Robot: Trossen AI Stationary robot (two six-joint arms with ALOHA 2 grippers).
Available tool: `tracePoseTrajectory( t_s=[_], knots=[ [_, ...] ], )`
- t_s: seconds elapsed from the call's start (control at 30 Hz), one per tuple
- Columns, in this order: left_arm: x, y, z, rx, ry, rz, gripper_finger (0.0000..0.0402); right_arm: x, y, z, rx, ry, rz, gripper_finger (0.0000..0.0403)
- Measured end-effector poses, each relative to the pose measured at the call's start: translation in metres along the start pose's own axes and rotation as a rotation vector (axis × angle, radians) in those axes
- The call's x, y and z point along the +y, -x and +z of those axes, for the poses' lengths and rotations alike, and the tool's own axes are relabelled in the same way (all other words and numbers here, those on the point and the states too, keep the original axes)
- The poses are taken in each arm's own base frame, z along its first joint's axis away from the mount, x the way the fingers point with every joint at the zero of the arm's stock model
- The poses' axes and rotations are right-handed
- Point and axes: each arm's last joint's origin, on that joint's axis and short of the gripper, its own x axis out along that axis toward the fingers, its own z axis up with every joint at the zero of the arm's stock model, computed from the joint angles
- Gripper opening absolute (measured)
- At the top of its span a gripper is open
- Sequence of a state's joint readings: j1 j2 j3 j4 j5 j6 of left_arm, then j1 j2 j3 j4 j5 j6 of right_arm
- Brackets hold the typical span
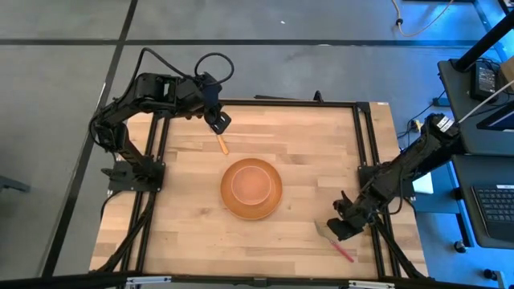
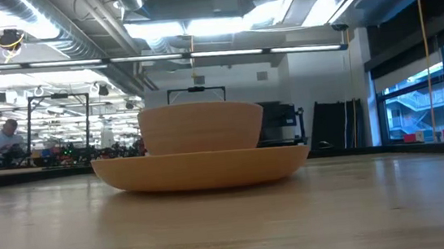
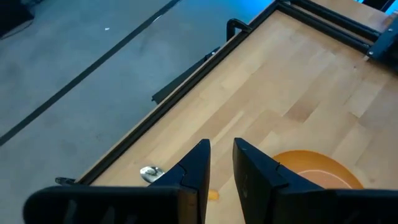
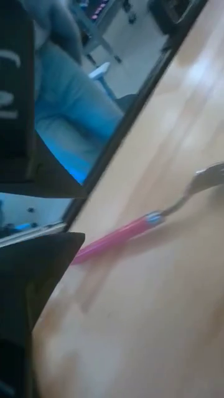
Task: Set table place
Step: Put the pink fork to the right of the orange plate
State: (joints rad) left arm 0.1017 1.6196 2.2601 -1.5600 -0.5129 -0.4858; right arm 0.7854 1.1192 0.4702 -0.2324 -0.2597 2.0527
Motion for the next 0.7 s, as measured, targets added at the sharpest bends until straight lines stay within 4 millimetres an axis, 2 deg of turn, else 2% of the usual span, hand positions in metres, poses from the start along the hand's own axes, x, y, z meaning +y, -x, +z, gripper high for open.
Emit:
tracePoseTrajectory(
  t_s=[0.27,0.57,0.7],
  knots=[
    [0.000,0.000,0.000,0.000,0.000,0.000,0.0063,-0.003,-0.006,-0.006,0.037,-0.006,-0.034,0.0101],
    [0.000,0.000,0.000,0.000,0.002,0.000,0.0063,0.002,-0.040,-0.004,0.081,-0.017,-0.043,0.0101],
    [0.000,0.000,0.000,0.000,0.002,0.000,0.0063,-0.003,-0.054,0.000,0.116,-0.019,-0.117,0.0101]
  ],
)
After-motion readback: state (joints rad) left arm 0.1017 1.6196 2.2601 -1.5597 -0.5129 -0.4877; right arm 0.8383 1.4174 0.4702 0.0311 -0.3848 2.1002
